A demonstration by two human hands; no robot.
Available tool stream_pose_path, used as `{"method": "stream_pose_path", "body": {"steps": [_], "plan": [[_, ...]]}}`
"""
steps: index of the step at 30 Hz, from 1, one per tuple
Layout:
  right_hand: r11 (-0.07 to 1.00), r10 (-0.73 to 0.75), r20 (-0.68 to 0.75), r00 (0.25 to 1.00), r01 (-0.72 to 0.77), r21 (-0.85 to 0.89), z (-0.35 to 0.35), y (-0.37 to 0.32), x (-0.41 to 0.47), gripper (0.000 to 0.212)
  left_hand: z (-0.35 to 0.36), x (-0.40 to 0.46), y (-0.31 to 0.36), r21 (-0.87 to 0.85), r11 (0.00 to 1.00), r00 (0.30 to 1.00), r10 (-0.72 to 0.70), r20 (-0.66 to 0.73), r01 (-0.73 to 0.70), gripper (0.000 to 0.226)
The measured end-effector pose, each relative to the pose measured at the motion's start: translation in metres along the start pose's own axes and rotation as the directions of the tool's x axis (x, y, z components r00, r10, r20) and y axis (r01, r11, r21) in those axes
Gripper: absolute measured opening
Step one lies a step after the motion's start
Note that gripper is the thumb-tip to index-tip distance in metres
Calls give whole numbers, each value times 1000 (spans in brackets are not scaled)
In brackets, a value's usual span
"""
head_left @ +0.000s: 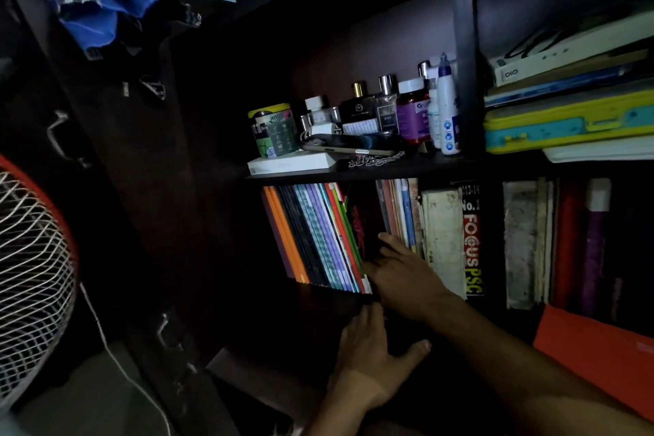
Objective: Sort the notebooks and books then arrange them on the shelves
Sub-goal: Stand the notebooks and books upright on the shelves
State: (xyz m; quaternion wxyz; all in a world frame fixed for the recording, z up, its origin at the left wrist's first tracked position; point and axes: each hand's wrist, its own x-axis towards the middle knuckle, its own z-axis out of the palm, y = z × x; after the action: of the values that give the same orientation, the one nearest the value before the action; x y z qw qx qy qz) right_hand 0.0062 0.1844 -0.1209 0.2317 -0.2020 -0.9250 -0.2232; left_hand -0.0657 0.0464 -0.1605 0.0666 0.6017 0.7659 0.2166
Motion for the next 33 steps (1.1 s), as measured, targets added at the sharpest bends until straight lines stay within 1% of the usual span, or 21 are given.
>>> {"method": "stream_pose_path", "body": {"steps": [2,3,5,6,7,9,11,12,14,16,17,20,21,22,23,25,26,28,30,32,33], "plan": [[999,-2,35,999,3,-33,-3,-1,1,37,-3,2,3,73,997,997,-22,79,17,115],[998,-17,101,995,23,-66,-9,-1,3,33,-2,2,2,78,997,995,-36,96,29,118],[992,-40,272,961,71,-104,-28,-1,11,35,-1,6,0,99,995,997,-7,82,-1,100],[991,-49,326,944,87,-102,-40,-2,16,39,0,7,-2,115,993,997,8,71,-16,95],[994,-52,357,933,82,-68,-53,-3,20,44,0,8,-4,125,992,997,17,72,-26,98],[998,-23,374,927,3,56,-81,-7,20,44,0,6,-3,108,992,997,58,44,-63,102],[982,27,361,932,-93,166,-109,-12,3,37,-5,2,1,56,987,989,149,-19,-148,91],[970,57,362,930,-137,199,-121,-15,-11,34,-8,1,1,26,984,983,177,-38,-176,84],[958,144,400,905,-229,174,-143,-15,-52,34,-8,0,-4,-46,975,974,215,-66,-218,76],[928,299,464,834,-368,64,-162,0,-109,42,1,-2,-5,-61,956,955,280,-97,-286,71],[883,403,481,779,-469,20,-167,10,-137,46,3,-2,-8,-64,946,945,310,-101,-317,67],[633,709,487,509,-764,-123,-184,19,-223,60,5,-8,-3,-91,916,920,385,-74,-390,58],[565,755,486,440,-813,-141,-184,12,-241,63,4,-9,-3,-94,908,912,405,-64,-409,55],[525,775,491,397,-838,-151,-180,3,-254,63,3,-11,-1,-103,907,913,405,-46,-408,53],[505,784,490,381,-850,-149,-175,-9,-262,60,2,-13,-1,-142,905,916,399,-38,-400,49],[497,798,464,385,-856,-144,-163,-34,-259,54,-3,-19,-2,-302,892,940,339,-42,-335,42],[506,804,448,391,-846,-169,-158,-43,-252,54,-6,-22,-1,-382,874,949,313,-30,-300,44],[541,796,429,426,-819,-191,-151,-60,-230,64,-12,-26,1,-483,842,956,290,31,-240,49],[580,767,432,475,-801,-149,-141,-77,-205,74,-13,-26,2,-491,847,961,269,67,-203,34],[602,740,457,493,-789,-123,-131,-87,-188,69,-12,-24,2,-515,842,964,246,104,-160,20],[613,726,469,503,-783,-109,-127,-90,-178,68,-14,-22,-3,-571,809,963,245,114,-138,11]]}}
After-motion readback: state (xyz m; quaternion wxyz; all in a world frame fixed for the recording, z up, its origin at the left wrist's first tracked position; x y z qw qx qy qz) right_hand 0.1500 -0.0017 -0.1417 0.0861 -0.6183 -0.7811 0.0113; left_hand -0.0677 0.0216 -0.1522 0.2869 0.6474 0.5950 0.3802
